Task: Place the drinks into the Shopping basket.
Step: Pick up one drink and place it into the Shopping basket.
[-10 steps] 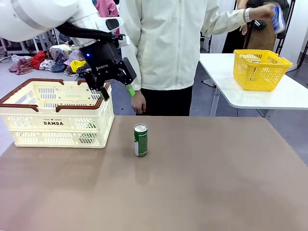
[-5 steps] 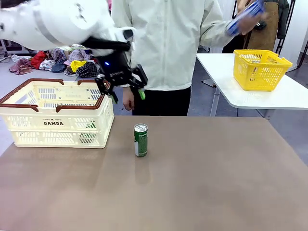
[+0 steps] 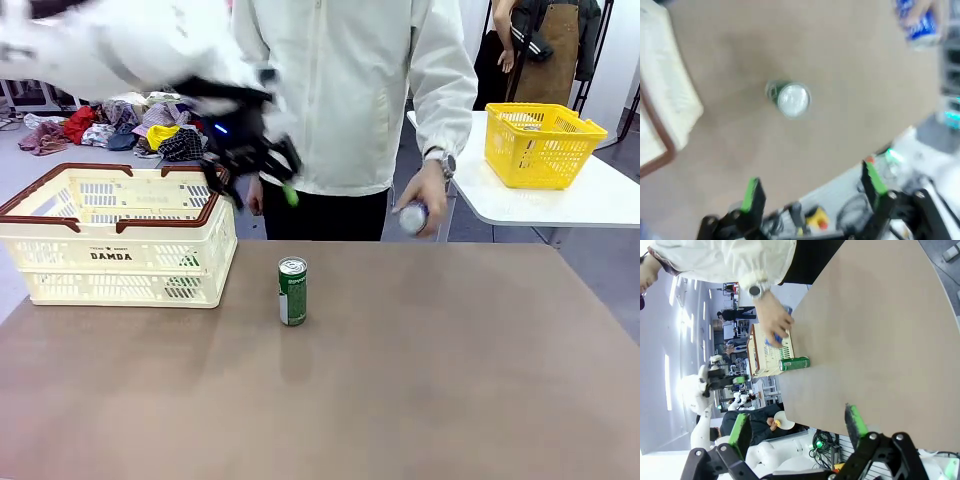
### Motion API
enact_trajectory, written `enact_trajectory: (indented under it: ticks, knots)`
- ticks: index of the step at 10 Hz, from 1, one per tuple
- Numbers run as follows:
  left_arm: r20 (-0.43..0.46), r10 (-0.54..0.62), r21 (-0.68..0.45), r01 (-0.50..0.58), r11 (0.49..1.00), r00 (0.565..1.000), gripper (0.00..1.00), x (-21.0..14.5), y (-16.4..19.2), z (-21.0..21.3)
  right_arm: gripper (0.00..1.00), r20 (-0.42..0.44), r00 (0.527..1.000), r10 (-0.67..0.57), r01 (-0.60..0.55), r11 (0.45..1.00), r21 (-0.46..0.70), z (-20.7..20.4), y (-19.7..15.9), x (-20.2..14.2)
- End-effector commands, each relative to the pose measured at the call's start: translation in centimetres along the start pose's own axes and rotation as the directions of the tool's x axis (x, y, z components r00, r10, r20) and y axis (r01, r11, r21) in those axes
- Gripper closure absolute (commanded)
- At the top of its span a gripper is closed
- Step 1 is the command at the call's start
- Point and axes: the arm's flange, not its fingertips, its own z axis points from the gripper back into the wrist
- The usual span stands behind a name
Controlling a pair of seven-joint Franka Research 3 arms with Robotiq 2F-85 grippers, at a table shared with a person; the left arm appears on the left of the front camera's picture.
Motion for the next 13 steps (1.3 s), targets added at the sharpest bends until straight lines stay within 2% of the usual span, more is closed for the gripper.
enact_trajectory:
  ticks: [1, 2, 4, 5, 7, 10, 13]
  knots:
    - [-0.052, -0.116, -0.181, 0.104, 0.978, 0.992, 0.00, -8.6, 9.4, 8.2, 0.00, 0.002, 1.000, 0.018, -0.018, 1.000, 0.008, 0.1, 0.0, 0.0]
    - [-0.025, -0.034, -0.262, 0.027, 0.965, 0.999, 0.00, -12.4, 13.9, 9.9, 0.00, 0.002, 1.000, 0.018, -0.018, 1.000, 0.008, 0.1, 0.0, 0.0]
    - [0.037, 0.003, -0.359, 0.011, 0.933, 0.999, 0.00, -17.4, 18.8, 9.9, 0.00, 0.002, 1.000, 0.018, -0.018, 1.000, 0.008, 0.1, 0.0, 0.0]
    - [0.055, -0.034, -0.392, 0.053, 0.918, 0.998, 0.00, -19.2, 20.7, 9.8, 0.00, 0.002, 1.000, 0.018, -0.018, 1.000, 0.008, 0.1, 0.0, 0.0]
    - [0.112, -0.144, -0.482, 0.180, 0.857, 0.983, 0.00, -22.8, 24.8, 9.7, 0.00, 0.002, 1.000, 0.018, -0.018, 1.000, 0.008, 0.1, 0.0, 0.0]
    - [0.118, -0.150, -0.514, 0.190, 0.836, 0.982, 0.00, -23.8, 26.2, 8.8, 0.00, 0.002, 1.000, 0.018, -0.018, 1.000, 0.008, 0.1, 0.0, 0.0]
    - [0.048, -0.150, -0.482, 0.154, 0.862, 0.988, 0.00, -20.8, 23.4, 8.7, 0.00, 0.002, 1.000, 0.018, -0.018, 1.000, 0.008, 0.1, 0.0, 0.0]
